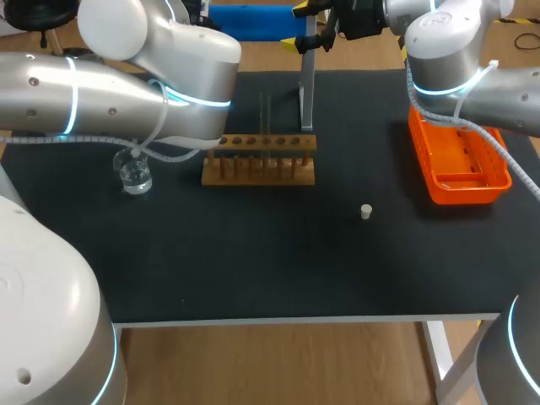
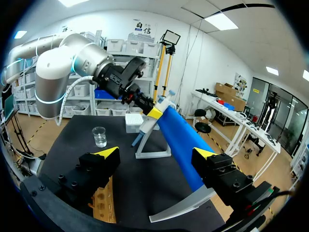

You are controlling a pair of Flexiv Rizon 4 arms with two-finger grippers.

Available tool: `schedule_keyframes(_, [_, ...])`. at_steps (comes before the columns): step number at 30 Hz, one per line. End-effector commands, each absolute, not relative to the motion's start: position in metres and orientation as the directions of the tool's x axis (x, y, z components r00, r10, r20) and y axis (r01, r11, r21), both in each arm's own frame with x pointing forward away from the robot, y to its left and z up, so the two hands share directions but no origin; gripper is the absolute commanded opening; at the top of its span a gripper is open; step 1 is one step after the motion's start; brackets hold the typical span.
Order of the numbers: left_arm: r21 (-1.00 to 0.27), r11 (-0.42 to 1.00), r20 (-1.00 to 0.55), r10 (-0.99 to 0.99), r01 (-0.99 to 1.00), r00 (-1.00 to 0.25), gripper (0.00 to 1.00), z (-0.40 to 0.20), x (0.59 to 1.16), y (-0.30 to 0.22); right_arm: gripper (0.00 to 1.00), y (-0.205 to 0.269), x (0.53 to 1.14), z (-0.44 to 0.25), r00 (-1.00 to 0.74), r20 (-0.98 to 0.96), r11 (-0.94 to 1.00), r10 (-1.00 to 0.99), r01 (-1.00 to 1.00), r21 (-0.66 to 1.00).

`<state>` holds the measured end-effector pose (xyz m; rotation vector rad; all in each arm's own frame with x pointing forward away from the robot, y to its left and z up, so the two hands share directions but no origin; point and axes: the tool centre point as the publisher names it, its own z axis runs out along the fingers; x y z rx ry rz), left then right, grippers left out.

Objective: Invert the test tube, pick up the pipette, mount the tip to pipette, aspirate from beaker and dispense into the tube, eject the tip, return the pipette, and cap with the stopper.

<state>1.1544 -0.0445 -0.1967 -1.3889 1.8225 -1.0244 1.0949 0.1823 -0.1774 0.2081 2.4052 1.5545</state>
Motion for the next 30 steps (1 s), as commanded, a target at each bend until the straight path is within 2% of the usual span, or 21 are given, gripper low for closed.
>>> schedule_keyframes(1, [-0.860, 0.151, -0.034, -0.970, -0.487, -0.240, 0.00, -0.1931, 1.1584, -0.0479, 1.00, 0.1816, 1.0955, -0.1770, -0.954, -0.145, 0.415, 0.261, -0.024, 0.909])
schedule_keyframes(30, [-0.798, 0.167, -0.087, -0.983, -0.579, -0.162, 0.00, -0.1971, 1.1639, -0.0508, 1.00, 0.1816, 1.0955, -0.1770, -0.954, -0.145, 0.415, 0.261, -0.024, 0.909])
